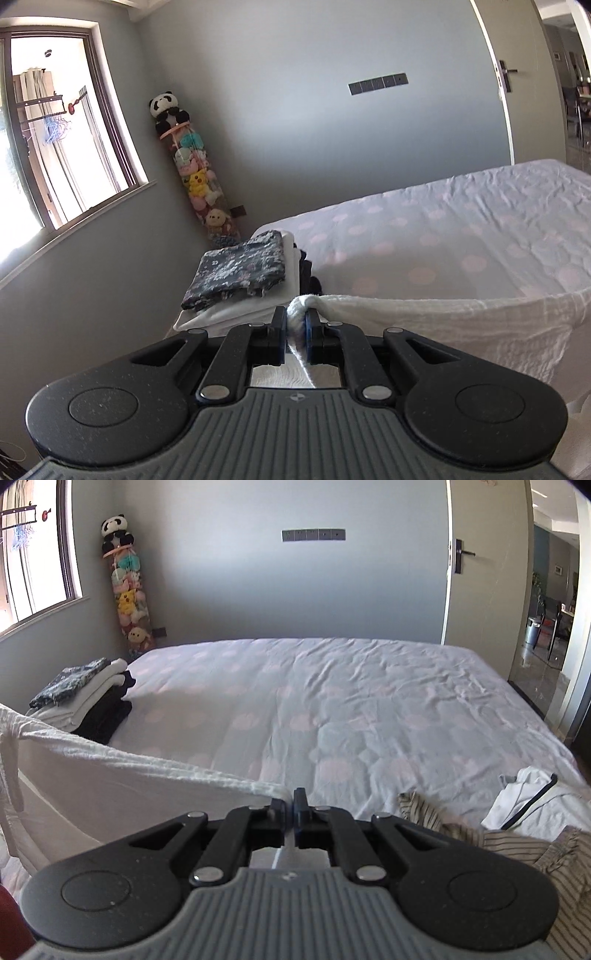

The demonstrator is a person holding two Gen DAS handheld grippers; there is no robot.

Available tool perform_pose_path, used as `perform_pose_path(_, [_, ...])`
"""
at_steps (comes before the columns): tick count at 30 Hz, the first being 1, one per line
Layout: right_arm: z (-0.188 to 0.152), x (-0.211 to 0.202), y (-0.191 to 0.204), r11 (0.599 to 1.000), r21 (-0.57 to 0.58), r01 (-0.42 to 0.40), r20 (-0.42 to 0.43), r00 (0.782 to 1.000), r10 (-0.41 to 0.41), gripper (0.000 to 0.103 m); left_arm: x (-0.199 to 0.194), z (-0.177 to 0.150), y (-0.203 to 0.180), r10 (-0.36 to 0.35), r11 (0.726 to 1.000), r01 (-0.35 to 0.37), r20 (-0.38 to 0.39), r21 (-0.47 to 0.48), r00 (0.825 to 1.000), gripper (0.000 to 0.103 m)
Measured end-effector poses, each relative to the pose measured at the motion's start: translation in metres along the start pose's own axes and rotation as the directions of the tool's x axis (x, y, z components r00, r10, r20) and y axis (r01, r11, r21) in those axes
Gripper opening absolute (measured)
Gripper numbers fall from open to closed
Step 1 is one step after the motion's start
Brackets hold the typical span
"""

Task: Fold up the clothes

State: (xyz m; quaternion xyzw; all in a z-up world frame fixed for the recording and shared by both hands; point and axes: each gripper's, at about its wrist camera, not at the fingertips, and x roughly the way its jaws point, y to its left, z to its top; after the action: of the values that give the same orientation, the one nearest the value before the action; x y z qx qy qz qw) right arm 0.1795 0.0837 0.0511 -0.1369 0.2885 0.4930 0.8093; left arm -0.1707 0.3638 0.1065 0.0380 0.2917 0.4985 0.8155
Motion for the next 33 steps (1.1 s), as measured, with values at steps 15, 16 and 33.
perform_pose_path(15, [-0.025,0.137,-0.013,0.995,-0.015,-0.097,-0.190,0.977,0.092,0.041,0.125,-0.039,-0.009,0.065,0.992,-0.036,-0.248,0.119,0.967,0.011])
perform_pose_path(16, [-0.028,0.139,-0.019,0.993,-0.034,-0.110,-0.206,0.973,0.100,0.044,0.131,-0.042,-0.012,0.062,0.990,-0.028,-0.255,0.136,0.965,0.011])
perform_pose_path(33, [-0.042,0.130,-0.094,0.909,-0.252,-0.332,-0.418,0.884,0.207,0.068,0.176,-0.072,-0.048,0.084,0.953,0.019,-0.326,0.301,0.942,0.012])
